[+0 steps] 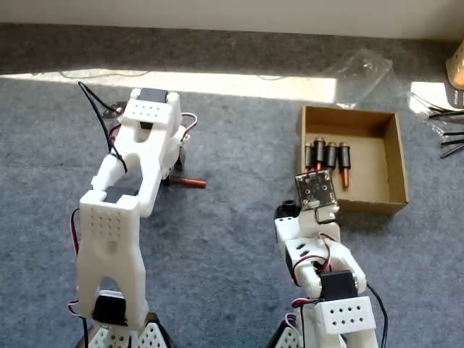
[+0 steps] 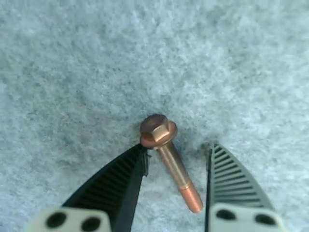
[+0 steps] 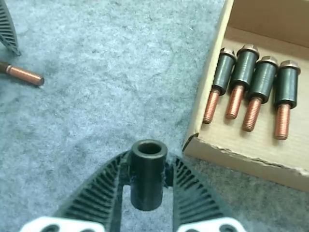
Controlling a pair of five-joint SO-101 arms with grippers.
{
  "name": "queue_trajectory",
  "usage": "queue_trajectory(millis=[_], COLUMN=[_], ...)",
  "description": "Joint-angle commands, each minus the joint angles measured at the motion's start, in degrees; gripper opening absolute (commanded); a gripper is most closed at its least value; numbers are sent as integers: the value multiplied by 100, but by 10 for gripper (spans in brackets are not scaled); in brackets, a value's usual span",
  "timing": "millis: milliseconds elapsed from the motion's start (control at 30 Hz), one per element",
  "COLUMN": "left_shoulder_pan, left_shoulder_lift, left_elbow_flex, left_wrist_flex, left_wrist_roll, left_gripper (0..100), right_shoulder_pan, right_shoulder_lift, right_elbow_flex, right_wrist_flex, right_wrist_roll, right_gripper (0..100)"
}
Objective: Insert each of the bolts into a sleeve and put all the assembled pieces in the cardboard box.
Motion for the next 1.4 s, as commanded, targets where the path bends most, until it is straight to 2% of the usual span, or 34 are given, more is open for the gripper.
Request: queue_trajectory(millis=[0, 167, 433, 533, 767, 1100, 1167, 1367], left_shoulder_pan=[-251, -242, -268, -268, -259, -119, -66, 101], left_shoulder_lift=[75, 75, 75, 75, 75, 31, 31, 57], left_elbow_flex=[180, 189, 215, 215, 163, 13, -215, -611], left_wrist_flex=[167, 167, 176, 176, 132, 149, 167, 123], left_wrist_roll=[9, 9, 9, -114, -2567, -7007, -7464, -7552], left_gripper=[175, 152, 2, 6, 6, 7, 7, 7], right_shoulder_pan=[57, 57, 57, 57, 57, 57, 57, 57], right_shoulder_lift=[-84, -84, -84, -84, -84, -84, -84, -84], right_elbow_flex=[-75, -75, -75, -75, -75, -75, -75, -66], right_wrist_flex=[-207, -207, -207, -207, -207, -207, -207, -207], right_wrist_roll=[114, 114, 114, 114, 114, 114, 114, 114], right_gripper=[4, 4, 4, 4, 4, 4, 4, 4])
